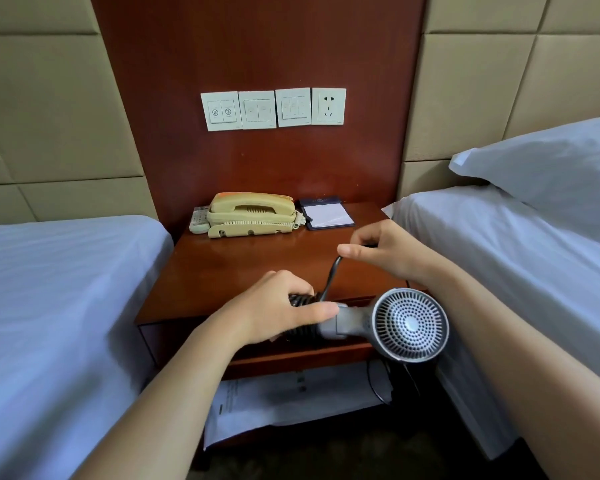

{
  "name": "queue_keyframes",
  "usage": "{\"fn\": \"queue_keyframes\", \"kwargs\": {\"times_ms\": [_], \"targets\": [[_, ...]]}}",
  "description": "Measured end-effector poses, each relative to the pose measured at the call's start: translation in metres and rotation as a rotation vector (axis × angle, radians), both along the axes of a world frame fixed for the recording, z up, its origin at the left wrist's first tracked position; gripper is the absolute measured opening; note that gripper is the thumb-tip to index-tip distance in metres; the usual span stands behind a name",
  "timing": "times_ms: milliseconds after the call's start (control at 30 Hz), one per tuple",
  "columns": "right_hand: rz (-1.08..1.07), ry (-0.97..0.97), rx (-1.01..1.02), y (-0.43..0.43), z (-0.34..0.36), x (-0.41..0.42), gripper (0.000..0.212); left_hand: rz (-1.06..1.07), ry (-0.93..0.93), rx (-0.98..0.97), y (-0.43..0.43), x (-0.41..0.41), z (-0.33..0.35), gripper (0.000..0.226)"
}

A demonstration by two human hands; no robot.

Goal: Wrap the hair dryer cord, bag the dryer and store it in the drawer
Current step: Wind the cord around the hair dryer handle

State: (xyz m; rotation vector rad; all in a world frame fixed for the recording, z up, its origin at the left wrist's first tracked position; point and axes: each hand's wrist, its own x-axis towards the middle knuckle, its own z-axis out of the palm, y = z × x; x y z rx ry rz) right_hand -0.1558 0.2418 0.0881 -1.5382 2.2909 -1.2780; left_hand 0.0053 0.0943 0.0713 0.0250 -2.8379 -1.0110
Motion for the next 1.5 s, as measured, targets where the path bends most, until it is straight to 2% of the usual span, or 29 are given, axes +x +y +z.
{"fn": "queue_keyframes", "kwargs": {"times_ms": [167, 333, 433, 500, 533, 567, 700, 833, 933, 1100, 1333, 1500], "targets": [[-0.008, -0.121, 0.089, 0.002, -0.019, -0.008, 0.047, 0.035, 0.113, -0.033, -0.011, 0.007, -0.001, 0.056], [0.022, -0.402, 0.046, 0.003, -0.034, -0.014, 0.053, 0.079, 0.190, 0.085, -0.022, 0.012, -0.003, 0.051], [0.095, -0.450, 0.041, 0.004, -0.043, -0.011, 0.032, 0.072, 0.224, 0.184, -0.027, 0.013, -0.005, 0.049], [0.084, -0.422, 0.042, 0.003, -0.047, -0.007, 0.036, 0.075, 0.259, 0.298, -0.028, 0.013, -0.005, 0.044], [0.065, -0.430, 0.020, 0.001, -0.047, -0.003, 0.017, 0.083, 0.275, 0.367, -0.029, 0.012, -0.005, 0.041], [0.053, -0.411, 0.022, -0.002, -0.048, 0.001, 0.012, 0.092, 0.293, 0.429, -0.031, 0.012, -0.005, 0.041], [0.030, -0.268, 0.135, -0.017, -0.051, 0.011, 0.042, 0.209, 0.379, 0.597, -0.037, 0.008, -0.005, 0.054], [0.119, -0.019, 0.272, -0.020, -0.037, 0.031, 0.040, 0.539, 0.379, 0.704, -0.037, 0.004, -0.003, 0.058], [0.169, 0.119, 0.317, -0.022, -0.024, 0.050, 0.036, 0.680, 0.364, 0.713, -0.039, 0.003, -0.003, 0.062], [0.198, 0.231, 0.355, -0.019, 0.002, 0.071, 0.032, 0.754, 0.330, 0.556, -0.045, 0.002, -0.007, 0.062], [0.174, 0.314, 0.293, -0.007, 0.029, 0.078, 0.029, 0.703, 0.201, -0.021, -0.033, 0.003, -0.005, 0.068], [0.059, 0.367, 0.190, 0.005, 0.042, 0.070, 0.026, 0.589, 0.105, -0.291, -0.015, -0.002, 0.000, 0.062]]}}
